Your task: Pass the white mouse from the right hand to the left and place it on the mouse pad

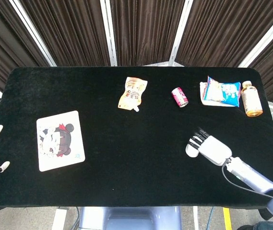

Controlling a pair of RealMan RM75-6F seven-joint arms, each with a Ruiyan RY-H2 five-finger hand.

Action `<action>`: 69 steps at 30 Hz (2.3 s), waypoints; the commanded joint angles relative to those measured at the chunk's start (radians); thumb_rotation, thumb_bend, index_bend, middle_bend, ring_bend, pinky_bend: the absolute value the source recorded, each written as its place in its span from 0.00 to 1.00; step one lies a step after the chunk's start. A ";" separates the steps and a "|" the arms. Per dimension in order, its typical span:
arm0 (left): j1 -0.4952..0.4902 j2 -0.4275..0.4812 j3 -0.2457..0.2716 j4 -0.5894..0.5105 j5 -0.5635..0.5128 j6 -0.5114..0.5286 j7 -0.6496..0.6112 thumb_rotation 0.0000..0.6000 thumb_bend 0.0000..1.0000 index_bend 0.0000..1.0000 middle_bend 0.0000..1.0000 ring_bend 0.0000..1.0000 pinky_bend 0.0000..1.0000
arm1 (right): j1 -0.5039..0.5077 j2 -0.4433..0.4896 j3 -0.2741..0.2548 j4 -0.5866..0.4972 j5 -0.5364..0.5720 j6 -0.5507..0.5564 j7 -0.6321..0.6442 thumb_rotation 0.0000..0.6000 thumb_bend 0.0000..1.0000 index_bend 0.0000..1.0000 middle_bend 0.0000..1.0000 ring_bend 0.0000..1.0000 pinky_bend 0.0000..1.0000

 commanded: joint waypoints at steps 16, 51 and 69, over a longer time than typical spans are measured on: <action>-0.014 -0.020 -0.019 0.023 -0.059 -0.029 0.023 1.00 0.00 0.00 0.00 0.00 0.00 | 0.065 -0.158 -0.067 0.266 -0.017 -0.063 0.091 1.00 0.03 0.28 0.31 0.13 0.28; -0.036 0.038 -0.013 0.036 -0.075 -0.119 -0.124 1.00 0.00 0.00 0.00 0.00 0.00 | 0.596 -0.281 0.062 -0.088 -0.152 -0.285 -0.205 1.00 0.43 0.53 0.56 0.40 0.51; -0.045 0.052 -0.004 0.073 -0.088 -0.167 -0.182 1.00 0.00 0.00 0.00 0.00 0.00 | 0.627 -0.370 0.094 -0.022 -0.112 -0.289 -0.396 1.00 0.00 0.00 0.00 0.00 0.00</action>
